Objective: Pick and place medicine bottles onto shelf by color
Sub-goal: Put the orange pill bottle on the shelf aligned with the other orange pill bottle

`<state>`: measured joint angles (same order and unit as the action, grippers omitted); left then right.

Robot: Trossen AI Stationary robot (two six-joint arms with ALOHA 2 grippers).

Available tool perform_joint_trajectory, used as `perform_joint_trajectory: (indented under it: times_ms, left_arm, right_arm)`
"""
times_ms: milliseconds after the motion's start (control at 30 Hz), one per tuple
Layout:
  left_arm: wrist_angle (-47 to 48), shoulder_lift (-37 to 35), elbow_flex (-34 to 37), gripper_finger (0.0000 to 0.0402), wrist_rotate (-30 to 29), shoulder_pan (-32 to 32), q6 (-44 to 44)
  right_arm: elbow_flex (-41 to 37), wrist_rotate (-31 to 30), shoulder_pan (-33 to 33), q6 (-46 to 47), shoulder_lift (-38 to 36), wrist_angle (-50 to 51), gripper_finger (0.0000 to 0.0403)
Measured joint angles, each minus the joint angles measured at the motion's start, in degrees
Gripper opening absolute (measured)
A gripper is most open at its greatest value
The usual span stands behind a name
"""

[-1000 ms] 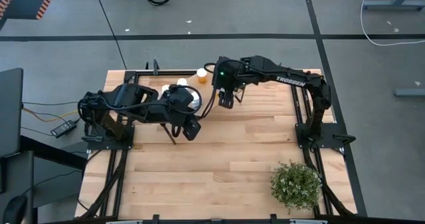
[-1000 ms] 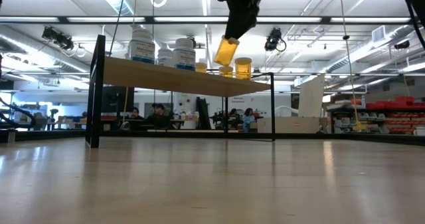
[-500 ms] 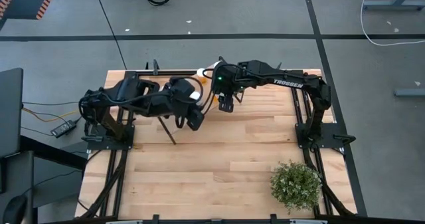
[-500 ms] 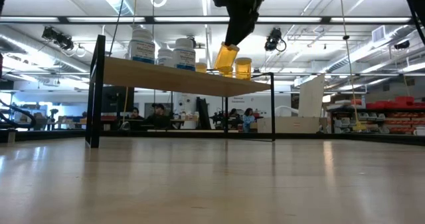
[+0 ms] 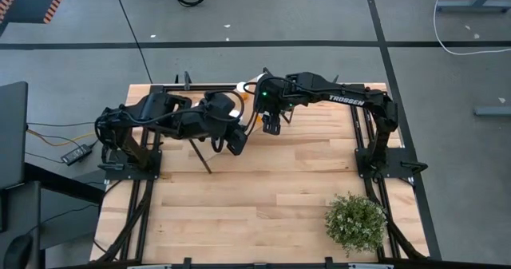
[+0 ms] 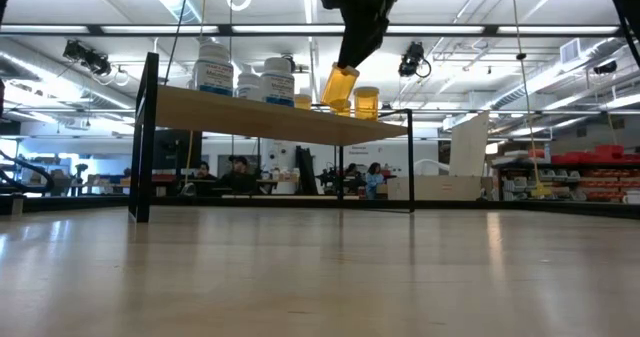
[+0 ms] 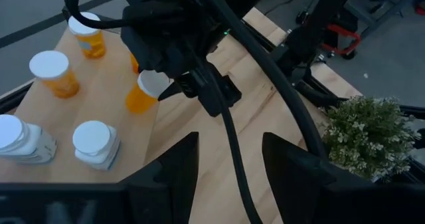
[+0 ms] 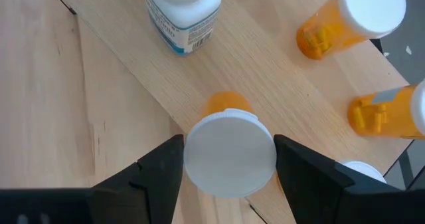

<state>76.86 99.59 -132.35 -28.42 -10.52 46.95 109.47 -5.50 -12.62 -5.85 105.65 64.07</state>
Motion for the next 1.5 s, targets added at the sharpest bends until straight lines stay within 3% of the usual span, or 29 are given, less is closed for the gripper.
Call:
perform_joint_trajectory:
  times_ms: [1300, 1500]
  left_arm:
    - [-0.59, 0.0, 0.0, 0.0173, 0.19, -1.7, 0.84]
    - [-0.61, 0.0, 0.0, 0.0174, 0.19, -1.71, 1.67]
  right_arm:
    - [0.0, 3.67, -0.13, -0.28, 0.0, 0.04, 0.0245]
    - [0.0, 1.45, -0.24, -0.37, 0.0, -0.77, 0.0245]
